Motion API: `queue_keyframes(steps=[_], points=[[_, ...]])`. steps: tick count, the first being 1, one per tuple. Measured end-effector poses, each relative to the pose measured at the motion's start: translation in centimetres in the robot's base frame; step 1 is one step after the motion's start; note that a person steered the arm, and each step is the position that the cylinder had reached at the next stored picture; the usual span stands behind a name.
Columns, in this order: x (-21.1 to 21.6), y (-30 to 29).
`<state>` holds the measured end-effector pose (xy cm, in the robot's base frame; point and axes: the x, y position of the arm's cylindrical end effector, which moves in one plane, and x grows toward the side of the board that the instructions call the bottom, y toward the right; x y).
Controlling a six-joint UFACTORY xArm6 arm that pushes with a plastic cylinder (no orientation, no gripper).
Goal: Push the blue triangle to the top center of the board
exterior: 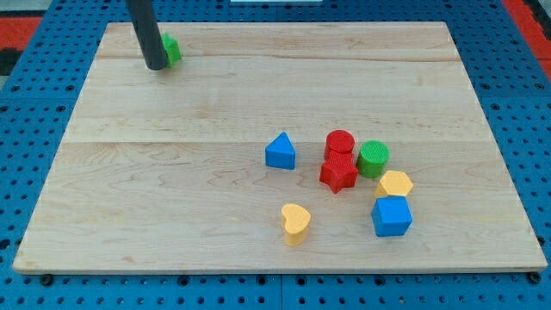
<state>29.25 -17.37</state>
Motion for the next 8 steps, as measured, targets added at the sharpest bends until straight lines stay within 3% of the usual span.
queue_keyframes(steps=[3,4,6,8], points=[[-3.6,-0.2],[-0.6,0.5],[9.9,8.5],[12.4,12.5]])
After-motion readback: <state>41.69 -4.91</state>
